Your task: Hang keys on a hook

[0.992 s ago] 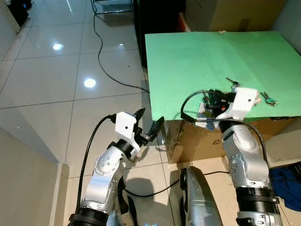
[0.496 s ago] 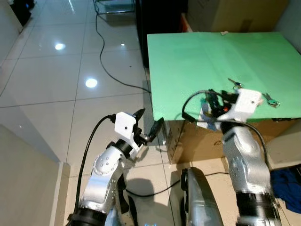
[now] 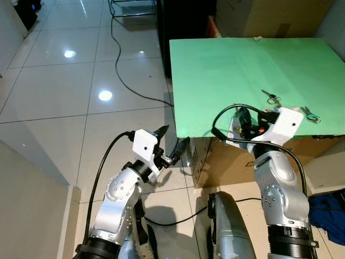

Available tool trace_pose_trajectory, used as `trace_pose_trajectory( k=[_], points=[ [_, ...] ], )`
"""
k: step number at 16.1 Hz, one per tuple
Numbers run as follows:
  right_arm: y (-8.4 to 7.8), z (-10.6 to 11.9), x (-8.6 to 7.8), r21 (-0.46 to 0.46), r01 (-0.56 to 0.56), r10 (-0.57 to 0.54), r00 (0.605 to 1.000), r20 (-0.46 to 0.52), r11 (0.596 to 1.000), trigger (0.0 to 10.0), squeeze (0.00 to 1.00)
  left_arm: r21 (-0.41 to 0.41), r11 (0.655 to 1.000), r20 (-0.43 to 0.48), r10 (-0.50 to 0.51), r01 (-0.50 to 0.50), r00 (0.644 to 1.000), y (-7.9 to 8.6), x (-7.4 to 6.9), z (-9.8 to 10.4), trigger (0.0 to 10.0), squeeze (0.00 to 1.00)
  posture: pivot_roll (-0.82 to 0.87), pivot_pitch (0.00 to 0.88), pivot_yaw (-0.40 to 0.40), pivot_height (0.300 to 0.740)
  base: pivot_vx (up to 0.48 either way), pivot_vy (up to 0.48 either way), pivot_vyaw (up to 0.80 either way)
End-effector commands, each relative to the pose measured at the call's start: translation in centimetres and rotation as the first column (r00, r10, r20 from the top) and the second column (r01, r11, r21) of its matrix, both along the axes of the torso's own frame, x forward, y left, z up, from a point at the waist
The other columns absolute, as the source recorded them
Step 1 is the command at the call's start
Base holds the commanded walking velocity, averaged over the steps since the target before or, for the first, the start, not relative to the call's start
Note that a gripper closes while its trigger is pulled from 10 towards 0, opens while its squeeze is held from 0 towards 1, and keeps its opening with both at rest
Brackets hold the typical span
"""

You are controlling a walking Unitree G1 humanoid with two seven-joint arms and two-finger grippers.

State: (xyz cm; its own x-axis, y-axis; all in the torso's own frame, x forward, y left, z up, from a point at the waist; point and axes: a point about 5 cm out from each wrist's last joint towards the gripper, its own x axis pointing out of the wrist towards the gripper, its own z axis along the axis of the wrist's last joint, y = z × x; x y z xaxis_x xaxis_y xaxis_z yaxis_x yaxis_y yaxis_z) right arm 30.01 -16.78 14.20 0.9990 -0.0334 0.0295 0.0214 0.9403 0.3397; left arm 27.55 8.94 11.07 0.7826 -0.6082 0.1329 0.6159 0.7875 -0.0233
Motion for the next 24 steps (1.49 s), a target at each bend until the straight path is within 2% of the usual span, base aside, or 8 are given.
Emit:
trace_pose_trajectory(
  k=[1, 9, 16, 19, 20, 21, 22, 24],
  points=[
    [-0.1, -0.2, 0.1, 0.033, 0.005, -0.004, 1.0, -0.017, 0.999, 10.0, 0.0, 0.009, 1.0, -0.004, -0.012, 0.012, 1.0, 0.0, 0.1, -0.1, 10.0, 0.0, -0.23, 0.14, 0.042, 0.588, 0.0, 0.0, 0.0],
    [-0.4, -0.4, 0.9, 0.124, -0.014, 0.021, 0.998, -0.054, 0.992, 10.0, 0.0, 0.002, 1.0, -0.007, -0.014, 0.014, 1.0, -0.3, -0.3, -0.3, 10.0, 0.0, -0.22, 0.147, 0.038, 0.588, 0.0, 0.0, 0.0],
    [-0.9, -1.8, 1.2, 0.225, 0.026, 0.011, 0.987, -0.161, 0.974, 10.0, 0.0, 0.001, 1.0, -0.009, -0.01, 0.01, 1.0, -0.1, -0.3, -0.2, 10.0, 0.0, -0.22, 0.151, 0.04, 0.588, 0.0, 0.0, 0.0],
    [-0.8, -1.7, 1.5, 0.205, -0.002, 0.035, 0.986, -0.161, 0.979, 10.0, 0.0, -0.001, 1.0, -0.01, -0.007, 0.007, 1.0, 0.0, -0.2, -0.2, 10.0, 0.0, -0.22, 0.151, 0.041, 0.588, 0.0, 0.0, 0.0],
    [-0.8, -1.6, 1.6, 0.176, -0.009, 0.039, 0.985, -0.165, 0.984, 5.5, 0.0, -0.003, 1.0, -0.012, -0.006, 0.006, 1.0, 0.0, -0.2, -0.2, 10.0, 0.0, -0.22, 0.152, 0.042, 0.588, 0.0, 0.0, 0.0],
    [-0.9, -1.7, 1.6, 0.158, -0.009, 0.037, 0.983, -0.178, 0.987, 2.3, 0.0, -0.006, 1.0, -0.015, -0.004, 0.004, 1.0, 0.0, -0.2, -0.2, 10.0, 0.0, -0.22, 0.152, 0.041, 0.588, 0.0, 0.0, 0.0],
    [-1.0, -2.1, 1.7, 0.144, -0.009, 0.039, 0.978, -0.204, 0.99, 0.0, 0.0, -0.01, 1.0, -0.02, -0.001, 0.001, 1.0, 0.0, -0.2, -0.2, 10.0, 0.0, -0.22, 0.152, 0.04, 0.588, 0.0, 0.0, 0.0],
    [-1.2, -2.6, 1.6, 0.124, -0.012, 0.043, 0.969, -0.245, 0.992, 0.0, 0.0, -0.015, 1.0, -0.026, 0.003, -0.003, 1.0, 0.0, -0.1, -0.3, 10.0, 0.0, -0.22, 0.152, 0.039, 0.588, 0.0, 0.0, 0.0]
  ],
)
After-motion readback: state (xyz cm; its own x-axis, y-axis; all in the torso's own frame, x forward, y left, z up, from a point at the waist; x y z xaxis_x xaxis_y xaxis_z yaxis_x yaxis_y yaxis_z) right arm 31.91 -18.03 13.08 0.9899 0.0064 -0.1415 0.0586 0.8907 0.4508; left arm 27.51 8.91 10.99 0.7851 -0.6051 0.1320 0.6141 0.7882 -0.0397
